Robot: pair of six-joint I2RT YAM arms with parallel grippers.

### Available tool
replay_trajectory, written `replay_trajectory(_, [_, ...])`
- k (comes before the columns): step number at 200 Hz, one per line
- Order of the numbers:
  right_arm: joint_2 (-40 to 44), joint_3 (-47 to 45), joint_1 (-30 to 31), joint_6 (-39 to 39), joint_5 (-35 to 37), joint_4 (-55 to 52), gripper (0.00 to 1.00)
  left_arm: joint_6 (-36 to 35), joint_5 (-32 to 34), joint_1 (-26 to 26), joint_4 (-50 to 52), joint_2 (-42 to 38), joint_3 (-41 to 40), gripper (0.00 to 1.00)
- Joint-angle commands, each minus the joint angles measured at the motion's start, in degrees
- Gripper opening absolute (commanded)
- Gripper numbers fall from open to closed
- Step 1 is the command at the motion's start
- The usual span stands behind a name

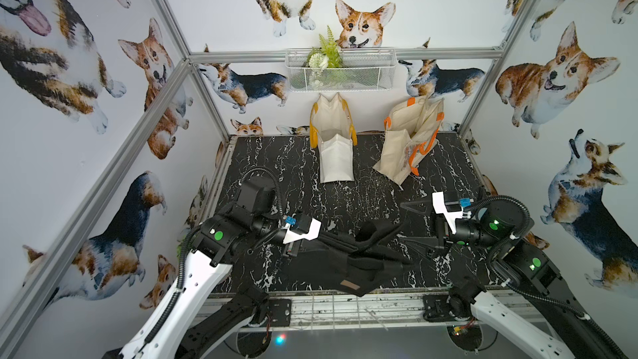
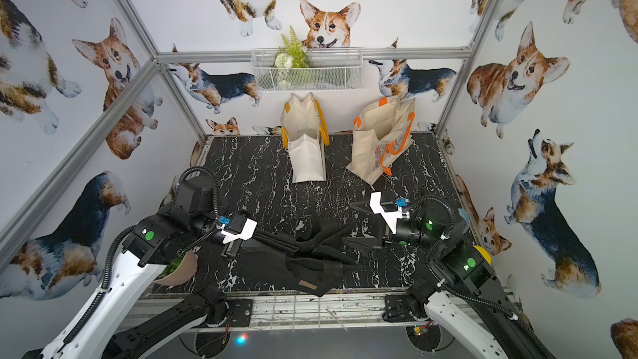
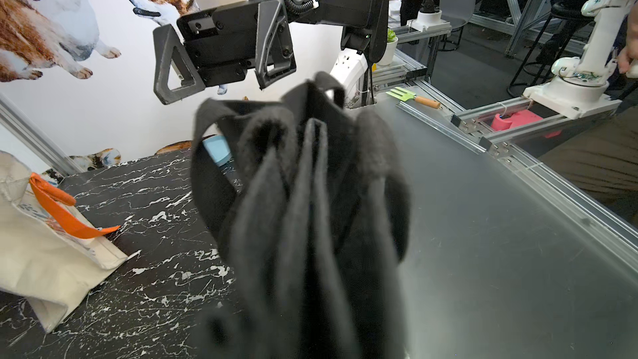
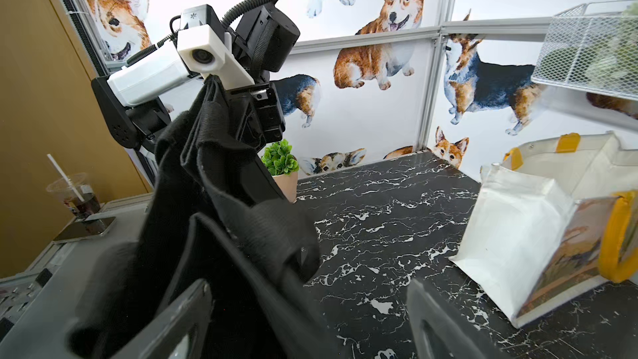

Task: Put away the canvas bag
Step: Press the canvas bag.

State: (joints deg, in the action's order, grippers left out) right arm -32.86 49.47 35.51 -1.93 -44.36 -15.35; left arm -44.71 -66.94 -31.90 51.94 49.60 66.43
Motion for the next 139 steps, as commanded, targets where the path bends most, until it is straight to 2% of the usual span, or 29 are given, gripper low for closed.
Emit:
replay_trajectory(1, [-0.9, 0.2, -0.1, -0.5, -3.5, 4.2, 0.90, 0.5, -1.6, 0.0, -3.4, -0.3, 0.8, 0.00])
replay_trajectory(26, [-2.0, -0.5, 0.0, -3.2, -6.0, 6.4, 0.89, 2.2, -1.1, 0.0, -3.8, 0.0, 1.1, 0.00])
replay_trajectory(40, [-2.6, -1.2, -0.1, -6.4, -9.8, 8.8, 0.87, 3.5, 0.2, 0.0, -4.1, 0.1, 1.4, 0.00])
replay_trajectory(75, [-2.0, -2.7, 0.0, -15.0, -17.8, 12.3, 0.86, 12.4, 8.9, 0.0, -5.5, 1.8, 4.3, 0.00])
replay_trajectory(99, [1.4, -3.6, 0.0, -17.9, -17.9, 10.4, 0.87, 19.4, 12.6, 0.2, -10.1, 2.1, 4.2, 0.00])
replay_trajectory(139, [5.7, -5.0, 0.1, -20.1, -16.8, 7.4, 0.88, 29.7, 9.2, 1.0, -18.8, 3.4, 2.7, 0.00])
